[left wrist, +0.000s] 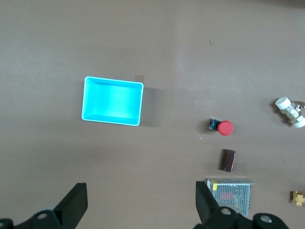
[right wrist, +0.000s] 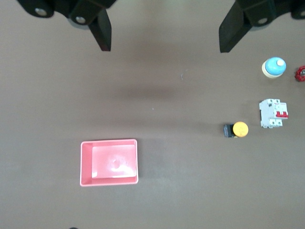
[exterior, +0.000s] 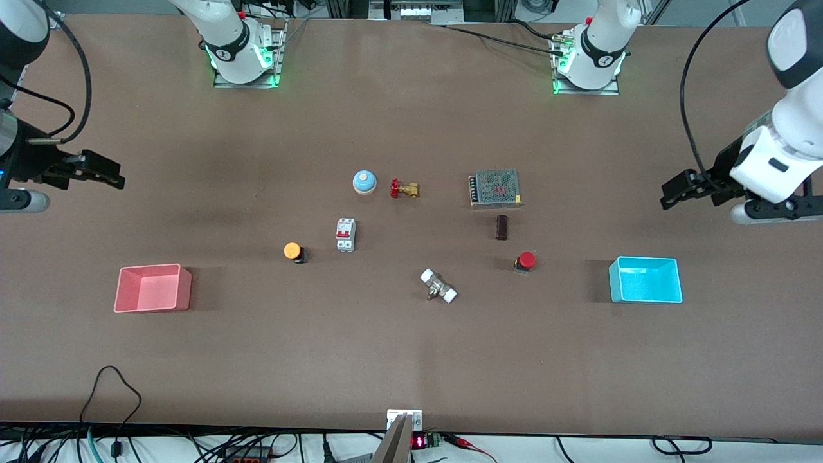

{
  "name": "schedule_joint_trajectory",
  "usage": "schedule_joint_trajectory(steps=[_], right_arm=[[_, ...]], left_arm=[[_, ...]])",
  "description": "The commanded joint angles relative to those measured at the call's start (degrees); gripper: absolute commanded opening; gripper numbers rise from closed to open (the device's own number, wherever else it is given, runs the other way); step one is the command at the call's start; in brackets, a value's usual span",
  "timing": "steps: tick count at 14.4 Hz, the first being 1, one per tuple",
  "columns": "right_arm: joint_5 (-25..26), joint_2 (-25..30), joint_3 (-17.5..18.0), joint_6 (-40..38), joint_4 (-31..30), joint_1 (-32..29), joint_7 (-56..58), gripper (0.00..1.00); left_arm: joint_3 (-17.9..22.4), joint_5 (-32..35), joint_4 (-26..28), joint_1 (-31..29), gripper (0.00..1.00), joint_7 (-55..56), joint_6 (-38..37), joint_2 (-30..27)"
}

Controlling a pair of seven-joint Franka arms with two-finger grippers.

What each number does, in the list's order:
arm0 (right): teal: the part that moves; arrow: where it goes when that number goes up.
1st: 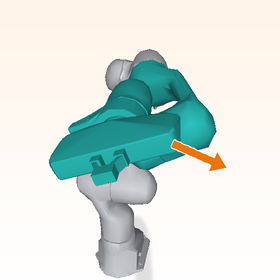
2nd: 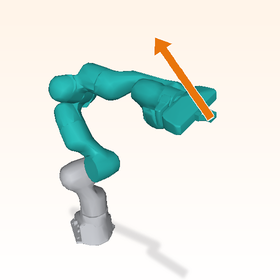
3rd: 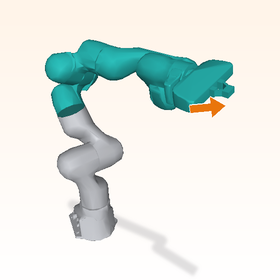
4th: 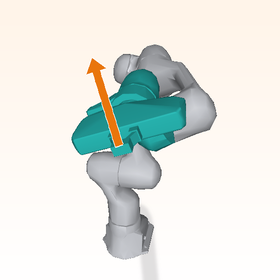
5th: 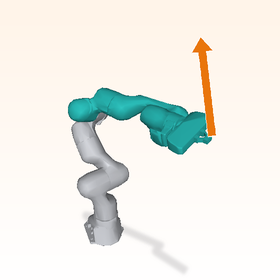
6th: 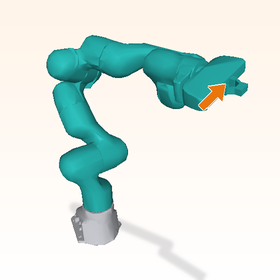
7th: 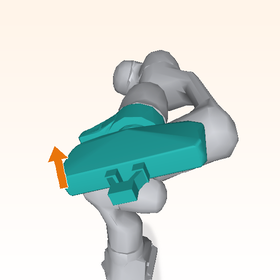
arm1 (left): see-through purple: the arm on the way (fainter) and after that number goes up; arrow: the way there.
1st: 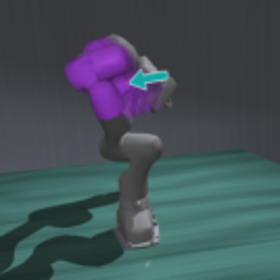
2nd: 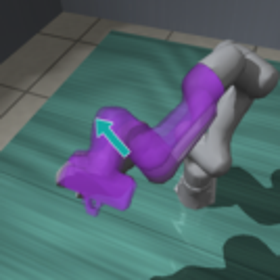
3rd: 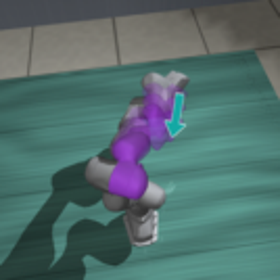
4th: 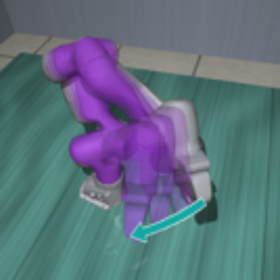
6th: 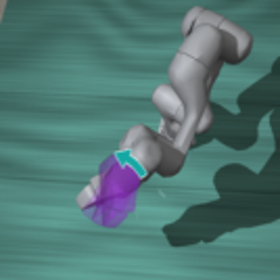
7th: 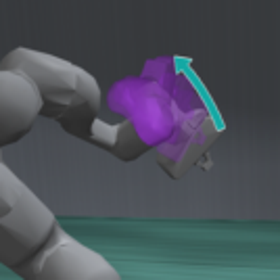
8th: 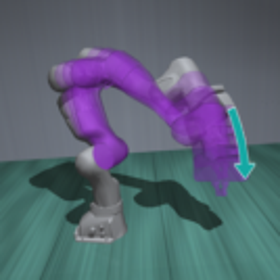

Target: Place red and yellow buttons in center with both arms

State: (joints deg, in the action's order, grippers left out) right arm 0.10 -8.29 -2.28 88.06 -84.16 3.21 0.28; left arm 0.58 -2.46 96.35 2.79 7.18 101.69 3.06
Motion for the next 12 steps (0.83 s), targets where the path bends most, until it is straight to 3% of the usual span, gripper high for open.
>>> schedule_joint_trajectory(steps=[1,4,9,12], right_arm=[[0.6,5.7,0.2,0.3,-6.2,-0.8,-0.2,1.00],[0.2,7.3,0.1,-0.1,-7.2,-1.6,0.4,1.00],[0.3,8.4,0.0,-1.0,-7.6,-2.0,2.3,1.00],[0.3,8.4,0.0,-1.3,-7.6,-2.0,2.2,1.00]], left_arm=[[-0.5,0.7,1.6,-1.6,1.00,-4.4,-2.4,-4.1],[-0.8,4.6,1.7,-2.7,1.00,-6.7,-4.0,-6.8],[-1.0,4.6,3.4,-2.7,1.00,-7.1,-3.4,-9.9],[-1.1,4.1,7.3,-2.7,1.00,-7.0,1.5,-11.1]])
